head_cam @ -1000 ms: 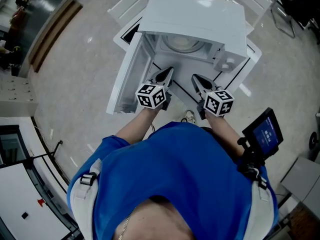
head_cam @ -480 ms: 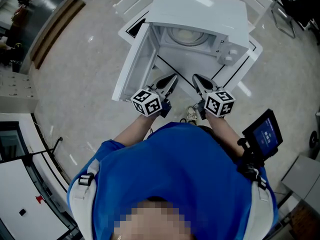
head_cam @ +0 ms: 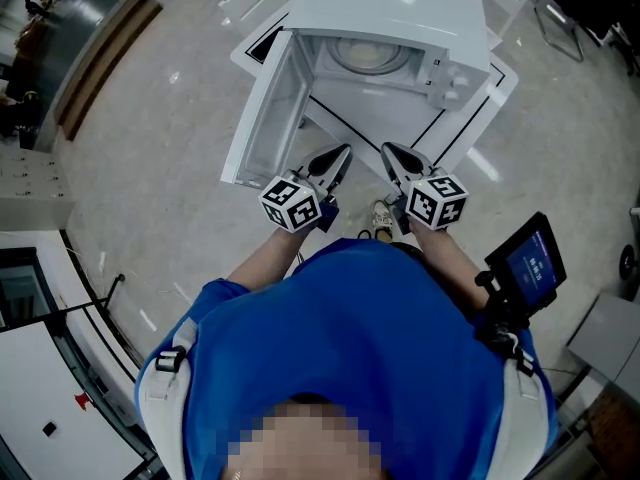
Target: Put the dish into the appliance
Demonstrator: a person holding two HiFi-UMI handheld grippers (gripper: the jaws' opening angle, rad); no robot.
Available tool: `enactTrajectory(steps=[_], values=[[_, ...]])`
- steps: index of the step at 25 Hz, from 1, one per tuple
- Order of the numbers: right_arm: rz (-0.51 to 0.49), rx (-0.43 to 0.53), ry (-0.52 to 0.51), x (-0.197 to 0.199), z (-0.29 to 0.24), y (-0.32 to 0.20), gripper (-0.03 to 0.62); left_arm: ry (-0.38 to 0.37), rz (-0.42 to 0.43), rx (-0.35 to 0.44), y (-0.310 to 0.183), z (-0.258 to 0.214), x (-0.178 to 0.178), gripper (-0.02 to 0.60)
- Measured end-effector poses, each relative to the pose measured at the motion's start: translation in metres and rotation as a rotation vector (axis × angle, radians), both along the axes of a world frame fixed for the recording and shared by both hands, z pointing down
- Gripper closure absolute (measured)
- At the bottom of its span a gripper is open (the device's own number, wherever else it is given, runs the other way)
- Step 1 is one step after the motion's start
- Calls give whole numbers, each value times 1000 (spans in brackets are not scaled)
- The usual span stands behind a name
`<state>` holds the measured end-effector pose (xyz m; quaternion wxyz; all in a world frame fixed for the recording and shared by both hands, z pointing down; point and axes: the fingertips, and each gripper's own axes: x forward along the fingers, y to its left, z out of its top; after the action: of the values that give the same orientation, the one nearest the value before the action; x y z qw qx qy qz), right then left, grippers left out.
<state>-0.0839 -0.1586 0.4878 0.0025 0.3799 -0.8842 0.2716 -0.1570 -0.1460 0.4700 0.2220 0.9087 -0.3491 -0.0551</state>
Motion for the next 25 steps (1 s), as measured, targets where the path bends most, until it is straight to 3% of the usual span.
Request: enactTrajectory(steps=[17, 25], values=[[1, 17, 36, 5, 7, 2, 592, -11, -46, -9, -7, 9, -1, 574], [6, 29, 47, 8, 3, 0, 592, 29, -12, -23, -10, 5, 5, 574]])
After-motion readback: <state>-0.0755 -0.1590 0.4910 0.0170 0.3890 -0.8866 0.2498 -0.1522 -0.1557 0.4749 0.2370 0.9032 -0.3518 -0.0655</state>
